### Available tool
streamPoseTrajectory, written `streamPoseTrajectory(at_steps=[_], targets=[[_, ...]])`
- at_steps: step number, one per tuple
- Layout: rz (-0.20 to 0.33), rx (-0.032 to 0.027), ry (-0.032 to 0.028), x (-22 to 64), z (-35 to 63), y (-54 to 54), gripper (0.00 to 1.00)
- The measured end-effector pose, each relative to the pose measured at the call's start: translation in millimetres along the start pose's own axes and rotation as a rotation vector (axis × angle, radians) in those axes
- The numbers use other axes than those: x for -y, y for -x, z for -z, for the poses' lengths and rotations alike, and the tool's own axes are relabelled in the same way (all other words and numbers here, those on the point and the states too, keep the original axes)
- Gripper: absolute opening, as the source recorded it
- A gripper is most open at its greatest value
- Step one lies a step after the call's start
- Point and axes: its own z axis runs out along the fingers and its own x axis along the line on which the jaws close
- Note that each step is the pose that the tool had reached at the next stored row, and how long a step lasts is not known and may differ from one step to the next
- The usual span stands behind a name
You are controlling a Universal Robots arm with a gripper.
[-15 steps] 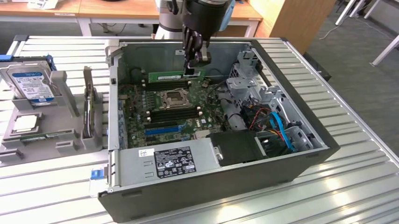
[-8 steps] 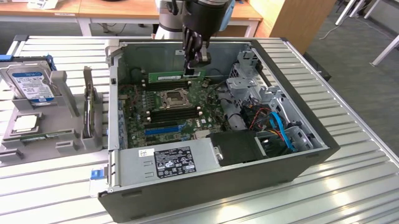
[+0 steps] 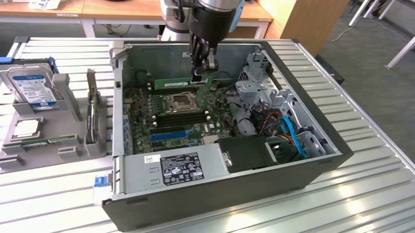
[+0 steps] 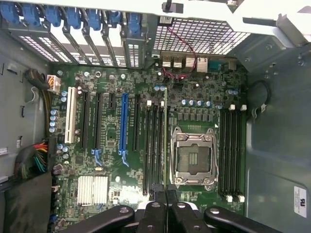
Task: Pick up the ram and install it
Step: 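Insert the ram into the slot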
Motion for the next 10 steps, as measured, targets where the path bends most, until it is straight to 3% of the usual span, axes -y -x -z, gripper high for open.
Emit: streamPoseTrajectory(at_steps=[10], targets=[[-0.002, 0.0001, -0.0001, 1.2, -18.1, -1.6, 0.12]])
